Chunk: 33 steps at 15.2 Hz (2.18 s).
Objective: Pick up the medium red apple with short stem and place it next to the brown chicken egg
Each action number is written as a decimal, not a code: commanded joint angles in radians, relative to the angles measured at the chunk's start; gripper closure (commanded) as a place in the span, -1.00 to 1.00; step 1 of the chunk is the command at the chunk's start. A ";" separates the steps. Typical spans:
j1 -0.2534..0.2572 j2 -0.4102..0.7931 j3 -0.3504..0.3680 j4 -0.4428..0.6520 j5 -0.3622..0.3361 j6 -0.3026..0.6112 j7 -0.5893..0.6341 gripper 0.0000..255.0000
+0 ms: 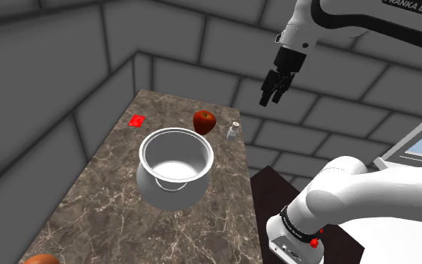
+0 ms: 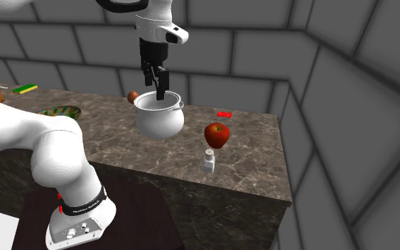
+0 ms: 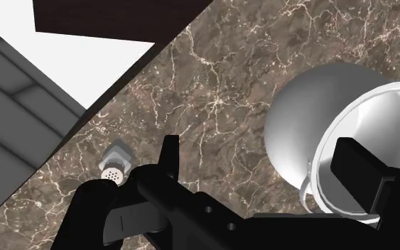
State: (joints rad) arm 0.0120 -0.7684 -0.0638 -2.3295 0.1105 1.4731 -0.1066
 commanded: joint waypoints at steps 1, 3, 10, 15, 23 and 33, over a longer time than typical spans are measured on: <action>0.000 0.000 0.000 0.000 0.000 0.000 0.000 -1.00; -0.002 0.049 0.014 -0.011 0.002 0.071 0.018 -1.00; -0.013 0.252 0.056 -0.004 0.000 0.305 0.083 -1.00; -0.023 0.418 0.078 0.044 -0.015 0.450 0.135 -1.00; -0.037 0.694 0.096 0.185 -0.061 0.620 0.226 -1.00; -0.034 0.737 0.098 0.129 -0.059 0.720 0.225 -1.00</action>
State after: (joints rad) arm -0.0225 -0.0320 0.0341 -2.1986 0.0511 2.1899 0.1182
